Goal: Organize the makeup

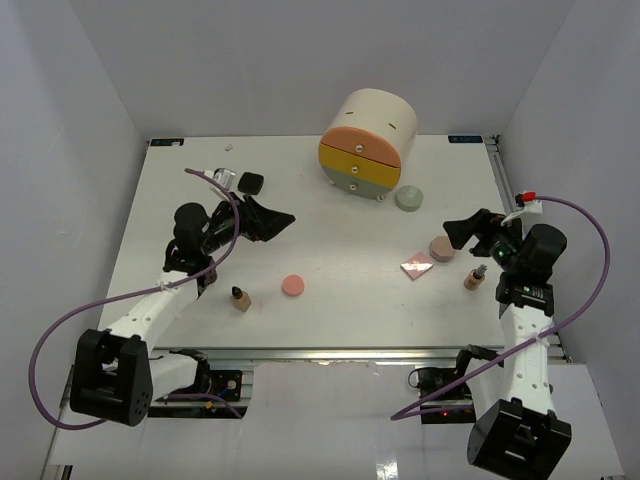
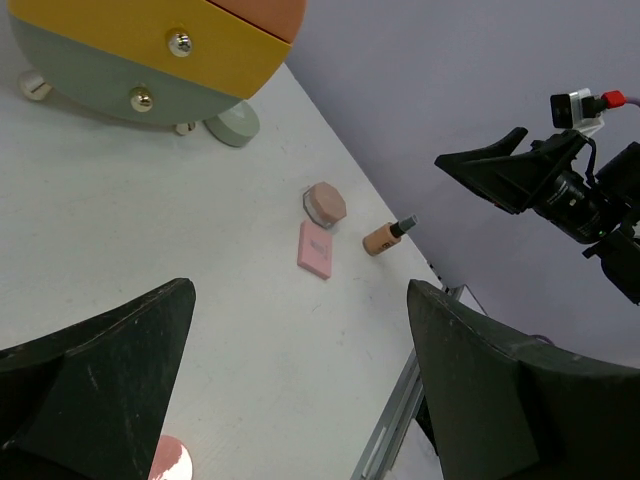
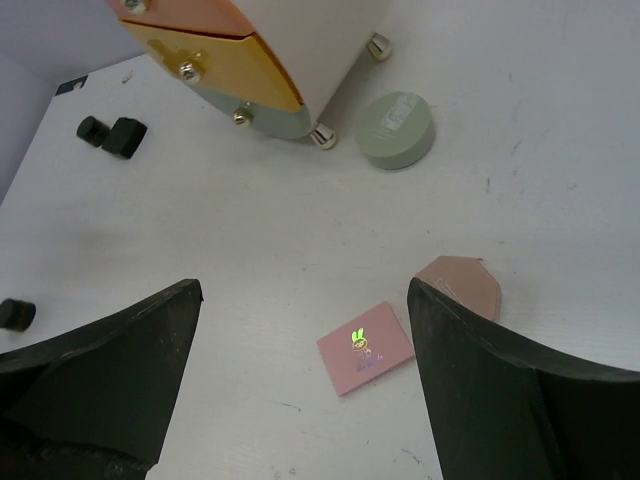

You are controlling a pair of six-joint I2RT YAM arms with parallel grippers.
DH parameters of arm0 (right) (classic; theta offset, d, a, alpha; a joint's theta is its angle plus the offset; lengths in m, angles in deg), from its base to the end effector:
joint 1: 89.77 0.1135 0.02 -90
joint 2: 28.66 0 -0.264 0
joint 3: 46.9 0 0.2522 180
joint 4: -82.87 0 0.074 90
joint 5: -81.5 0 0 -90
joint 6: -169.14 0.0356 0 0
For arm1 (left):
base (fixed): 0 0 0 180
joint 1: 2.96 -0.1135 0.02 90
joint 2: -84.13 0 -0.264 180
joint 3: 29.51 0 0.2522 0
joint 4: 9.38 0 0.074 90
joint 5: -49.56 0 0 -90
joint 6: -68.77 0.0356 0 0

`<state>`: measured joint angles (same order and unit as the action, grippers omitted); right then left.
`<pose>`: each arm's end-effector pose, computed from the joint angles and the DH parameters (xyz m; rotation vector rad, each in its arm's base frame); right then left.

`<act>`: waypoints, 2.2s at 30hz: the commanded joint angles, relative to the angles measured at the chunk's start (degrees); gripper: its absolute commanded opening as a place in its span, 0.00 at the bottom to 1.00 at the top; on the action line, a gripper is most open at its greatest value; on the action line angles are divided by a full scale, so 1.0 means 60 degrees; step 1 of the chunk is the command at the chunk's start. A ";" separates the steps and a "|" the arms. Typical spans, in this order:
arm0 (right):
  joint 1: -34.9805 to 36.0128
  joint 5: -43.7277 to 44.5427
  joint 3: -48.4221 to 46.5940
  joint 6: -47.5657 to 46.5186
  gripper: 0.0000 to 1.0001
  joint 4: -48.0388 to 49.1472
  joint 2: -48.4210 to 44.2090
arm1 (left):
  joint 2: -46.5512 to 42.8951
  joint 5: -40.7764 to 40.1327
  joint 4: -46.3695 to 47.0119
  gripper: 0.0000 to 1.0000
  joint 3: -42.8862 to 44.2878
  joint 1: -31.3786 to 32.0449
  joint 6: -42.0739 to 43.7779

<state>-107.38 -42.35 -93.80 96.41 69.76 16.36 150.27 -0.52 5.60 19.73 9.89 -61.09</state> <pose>0.1843 -0.0377 0.2883 0.1049 1.7581 0.5158 0.2443 -0.0792 0.2782 0.1783 1.7407 -1.2460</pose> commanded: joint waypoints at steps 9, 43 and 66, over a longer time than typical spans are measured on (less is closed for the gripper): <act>-0.0037 -0.4141 0.0416 -0.3223 0.90 0.0552 -0.0670 | 0.2659 -0.2106 -0.0039 0.92 0.2852 0.1909 -0.0386; 0.0020 -0.5272 0.0249 -0.2663 0.94 0.0706 -0.0036 | 0.9050 -0.3345 -0.1096 0.58 0.9902 0.2618 -0.2671; 0.0050 -0.5194 0.0322 -0.2655 0.94 0.0790 -0.0009 | 1.0168 -0.4026 -0.2901 0.49 1.1962 0.2633 -0.2801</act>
<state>-107.36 -73.01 -90.51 80.24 72.29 16.40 211.38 -22.79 -9.49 88.38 25.72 -78.09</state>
